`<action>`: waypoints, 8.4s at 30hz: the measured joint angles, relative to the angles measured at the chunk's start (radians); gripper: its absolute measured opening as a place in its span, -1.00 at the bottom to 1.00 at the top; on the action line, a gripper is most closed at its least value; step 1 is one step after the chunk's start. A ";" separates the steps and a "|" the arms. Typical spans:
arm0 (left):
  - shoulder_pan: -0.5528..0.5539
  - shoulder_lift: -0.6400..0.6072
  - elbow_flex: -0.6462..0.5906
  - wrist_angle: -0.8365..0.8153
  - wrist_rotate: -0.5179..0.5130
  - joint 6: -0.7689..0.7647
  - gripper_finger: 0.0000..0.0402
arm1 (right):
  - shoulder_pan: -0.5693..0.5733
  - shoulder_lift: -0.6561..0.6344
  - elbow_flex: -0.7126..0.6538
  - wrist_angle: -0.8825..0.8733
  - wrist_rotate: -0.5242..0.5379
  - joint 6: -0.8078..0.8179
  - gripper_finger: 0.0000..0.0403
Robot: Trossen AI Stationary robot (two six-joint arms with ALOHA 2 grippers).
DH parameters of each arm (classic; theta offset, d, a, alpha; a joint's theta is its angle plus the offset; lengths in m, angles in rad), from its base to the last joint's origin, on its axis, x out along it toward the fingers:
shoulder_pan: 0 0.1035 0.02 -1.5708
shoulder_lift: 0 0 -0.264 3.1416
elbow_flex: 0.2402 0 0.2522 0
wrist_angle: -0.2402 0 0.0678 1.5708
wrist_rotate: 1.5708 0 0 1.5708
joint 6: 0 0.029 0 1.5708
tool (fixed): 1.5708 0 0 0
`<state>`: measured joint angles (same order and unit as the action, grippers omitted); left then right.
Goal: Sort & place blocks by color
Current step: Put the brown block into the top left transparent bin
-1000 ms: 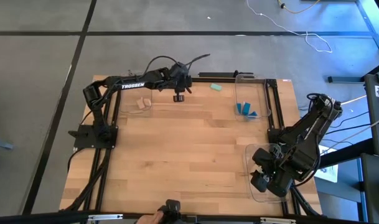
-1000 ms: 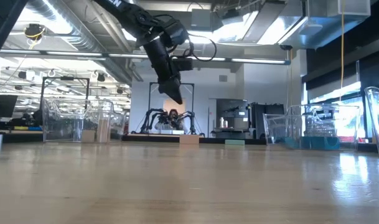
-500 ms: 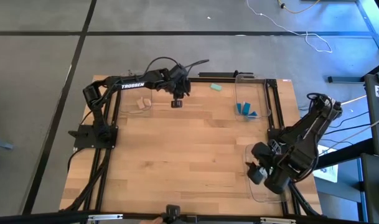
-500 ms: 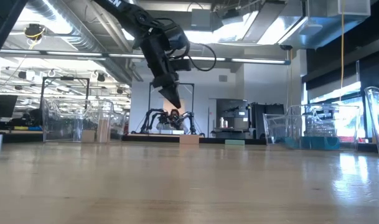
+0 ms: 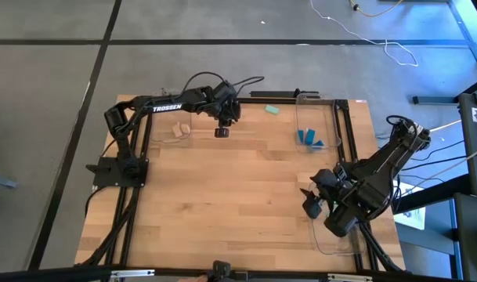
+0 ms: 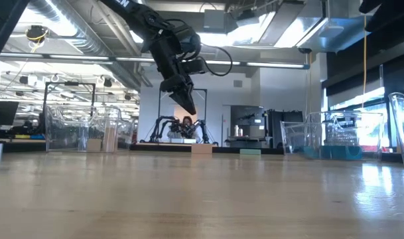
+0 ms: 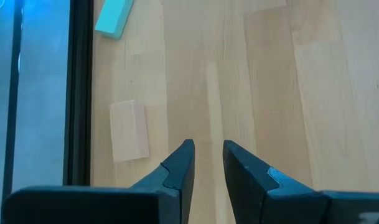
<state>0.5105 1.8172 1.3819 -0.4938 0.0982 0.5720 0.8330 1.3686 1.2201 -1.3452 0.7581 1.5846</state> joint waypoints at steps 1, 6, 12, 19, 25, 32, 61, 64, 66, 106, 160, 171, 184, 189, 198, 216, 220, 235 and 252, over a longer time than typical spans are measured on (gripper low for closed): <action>-0.001 0.000 0.000 0.000 0.000 0.001 -0.61 | 0.000 0.000 0.000 0.002 -0.013 0.000 0.29; -0.008 0.000 0.000 0.009 0.000 0.006 -0.61 | 0.000 0.000 0.000 0.017 -0.121 0.001 0.29; -0.011 0.000 0.000 0.009 -0.001 -0.016 -0.61 | 0.000 0.000 0.000 0.043 -0.285 0.001 0.29; -0.010 0.000 0.000 0.009 -0.024 -0.021 -0.61 | 0.000 0.000 0.000 0.077 -0.434 0.001 0.29; -0.012 0.000 0.000 -0.004 -0.008 -0.030 -0.47 | 0.001 0.000 0.000 0.107 -0.492 0.001 0.29; -0.024 0.000 0.000 -0.003 0.006 -0.040 0.05 | 0.000 -0.001 0.000 0.132 -0.491 0.001 0.29; 0.183 0.080 -0.001 0.270 0.265 0.093 0.23 | 0.001 -0.002 -0.001 0.179 -0.490 -0.180 0.29; 0.176 0.093 0.000 0.280 0.281 0.111 0.23 | 0.000 -0.002 -0.001 0.179 -0.490 -0.180 0.29; 0.177 0.099 -0.001 0.275 0.286 0.112 0.23 | 0.000 -0.002 -0.001 0.181 -0.490 -0.180 0.29; 0.254 0.239 0.000 0.300 0.267 0.115 0.23 | -0.121 -0.002 -0.001 0.068 -0.070 -0.363 0.29; 0.224 0.305 0.030 0.314 0.181 -0.013 0.17 | -0.121 -0.001 -0.001 0.097 -0.070 -0.360 0.29; 0.215 0.304 0.030 0.295 0.198 0.025 -0.29 | -0.121 -0.001 -0.001 0.106 -0.070 -0.359 0.29; 0.208 0.299 0.031 0.208 0.122 0.038 -0.41 | -0.121 -0.001 -0.001 0.117 -0.070 -0.359 0.29; 0.189 0.292 0.032 0.161 0.096 0.031 -0.41 | -0.121 -0.001 -0.001 0.117 -0.070 -0.359 0.29; 0.136 0.212 0.028 0.037 0.011 0.034 -0.41 | -0.121 -0.002 -0.001 0.116 -0.069 -0.360 0.29; 0.012 -0.068 0.028 -0.356 -0.036 -0.111 -0.41 | -0.122 -0.002 -0.001 0.101 0.081 -0.359 0.29; -0.004 -0.157 0.028 -0.453 -0.092 -0.154 -0.41 | -0.129 -0.002 -0.001 0.062 0.117 -0.360 0.29; 0.008 -0.388 0.029 -0.785 -0.428 -0.604 -0.42 | -0.208 -0.001 -0.001 0.045 0.105 -0.363 0.29; 0.269 -0.375 -0.275 -0.546 -0.466 -0.804 -0.42 | -0.214 -0.001 -0.001 0.046 0.104 -0.363 0.29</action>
<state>0.7798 1.4425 1.1066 -1.0394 -0.3683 -0.2319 0.6186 1.3674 1.2194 -1.2995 0.8623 1.2213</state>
